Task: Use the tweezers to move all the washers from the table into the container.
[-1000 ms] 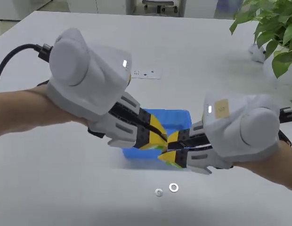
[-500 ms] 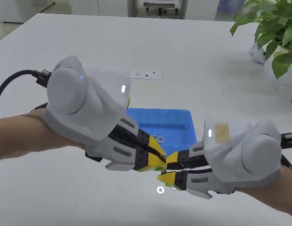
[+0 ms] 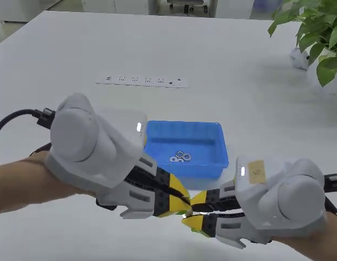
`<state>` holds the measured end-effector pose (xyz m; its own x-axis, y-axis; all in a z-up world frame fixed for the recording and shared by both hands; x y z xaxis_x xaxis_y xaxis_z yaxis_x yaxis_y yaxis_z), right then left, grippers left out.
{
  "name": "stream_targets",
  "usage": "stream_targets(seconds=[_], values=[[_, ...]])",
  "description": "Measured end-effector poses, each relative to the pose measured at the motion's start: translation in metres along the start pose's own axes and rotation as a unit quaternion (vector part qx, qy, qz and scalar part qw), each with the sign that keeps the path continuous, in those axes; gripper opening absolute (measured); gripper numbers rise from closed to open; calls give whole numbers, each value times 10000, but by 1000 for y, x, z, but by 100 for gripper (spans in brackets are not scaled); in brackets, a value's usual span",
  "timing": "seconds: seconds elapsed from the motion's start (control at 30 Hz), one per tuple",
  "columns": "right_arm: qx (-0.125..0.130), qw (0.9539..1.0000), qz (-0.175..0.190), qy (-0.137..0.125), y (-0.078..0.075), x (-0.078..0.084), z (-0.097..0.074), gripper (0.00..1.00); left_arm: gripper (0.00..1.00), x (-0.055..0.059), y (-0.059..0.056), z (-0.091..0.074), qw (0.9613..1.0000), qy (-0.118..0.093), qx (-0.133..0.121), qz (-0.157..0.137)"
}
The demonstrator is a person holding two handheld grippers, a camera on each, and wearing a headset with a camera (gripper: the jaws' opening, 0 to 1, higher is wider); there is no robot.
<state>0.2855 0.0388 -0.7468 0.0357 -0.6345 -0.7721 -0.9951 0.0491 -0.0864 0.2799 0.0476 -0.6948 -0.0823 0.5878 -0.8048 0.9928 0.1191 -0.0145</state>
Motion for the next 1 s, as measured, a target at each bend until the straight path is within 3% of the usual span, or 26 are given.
stream_targets(seconds=[0.27,0.57,1.0], values=[[-66,9999,96,13,2,6,5,11,7,6,-1,5,10000,68,1,-67],[54,9999,126,-54,-13,4,11,12,7,9,14,3,9998,107,-167,-94],[91,9999,141,-37,-22,6,17,12,7,12,23,5,9996,206,-190,-70]])
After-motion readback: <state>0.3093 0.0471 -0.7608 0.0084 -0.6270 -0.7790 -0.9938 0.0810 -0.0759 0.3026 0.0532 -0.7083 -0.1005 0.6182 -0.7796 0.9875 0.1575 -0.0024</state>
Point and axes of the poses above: the centre of the closed fingertips' face, and the gripper's own axes: z roughly forward along the fingers, y roughly to its left, x roughly out of its underside, the point moved 2 cm from there along -z, roughly backward along the fingers, and after that the axes turned 2 degrees about -z, right-handed, at the moved point
